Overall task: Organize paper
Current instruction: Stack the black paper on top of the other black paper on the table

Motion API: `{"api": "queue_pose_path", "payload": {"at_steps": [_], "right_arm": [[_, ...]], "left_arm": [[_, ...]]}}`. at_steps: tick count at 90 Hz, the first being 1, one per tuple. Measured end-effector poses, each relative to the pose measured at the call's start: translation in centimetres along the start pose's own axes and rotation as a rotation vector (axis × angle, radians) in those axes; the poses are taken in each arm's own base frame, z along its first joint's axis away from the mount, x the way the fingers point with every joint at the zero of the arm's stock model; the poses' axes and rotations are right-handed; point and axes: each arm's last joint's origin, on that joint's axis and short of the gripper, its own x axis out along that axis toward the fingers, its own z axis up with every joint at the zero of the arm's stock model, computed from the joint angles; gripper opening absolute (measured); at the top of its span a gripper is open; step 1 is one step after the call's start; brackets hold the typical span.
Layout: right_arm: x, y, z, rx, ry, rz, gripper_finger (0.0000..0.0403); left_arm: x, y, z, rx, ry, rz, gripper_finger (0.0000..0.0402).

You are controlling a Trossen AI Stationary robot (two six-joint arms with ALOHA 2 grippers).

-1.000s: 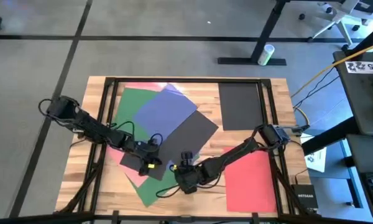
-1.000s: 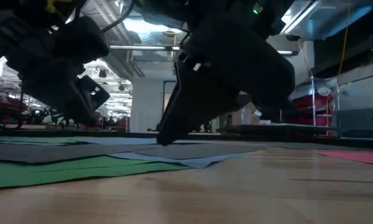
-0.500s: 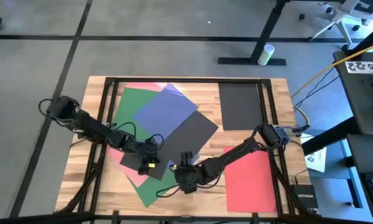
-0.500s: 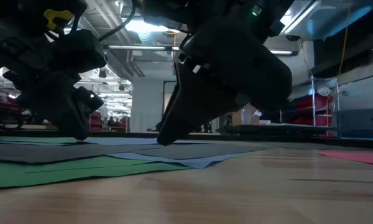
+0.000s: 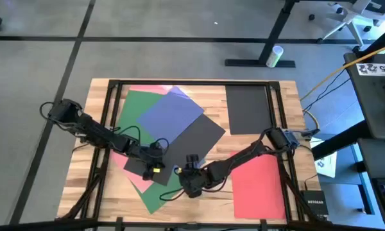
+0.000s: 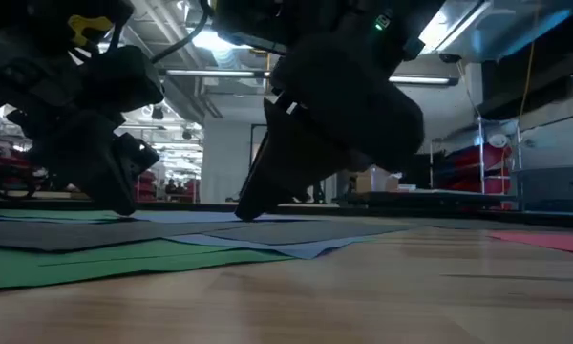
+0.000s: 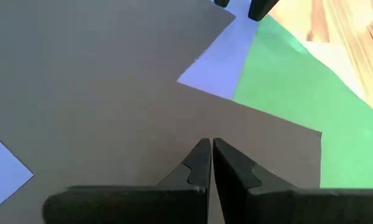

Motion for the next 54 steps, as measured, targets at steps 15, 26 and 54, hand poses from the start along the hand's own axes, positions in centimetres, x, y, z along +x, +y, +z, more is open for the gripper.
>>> {"api": "queue_pose_path", "payload": {"at_steps": [15,26,54], "right_arm": [[0.0,0.1,0.1,-0.036,-0.007,0.005,0.0138],[0.0,0.1,0.1,-0.053,-0.006,0.005,0.0138],[0.1,0.7,-1.3,-0.094,0.054,0.005,0.0138]], "left_arm": [[0.0,0.0,0.0,0.000,0.000,0.000,0.0000],[0.0,0.0,0.0,0.000,-0.002,0.006,0.0000],[0.0,0.0,0.0,0.004,-0.003,0.010,0.0000]]}}
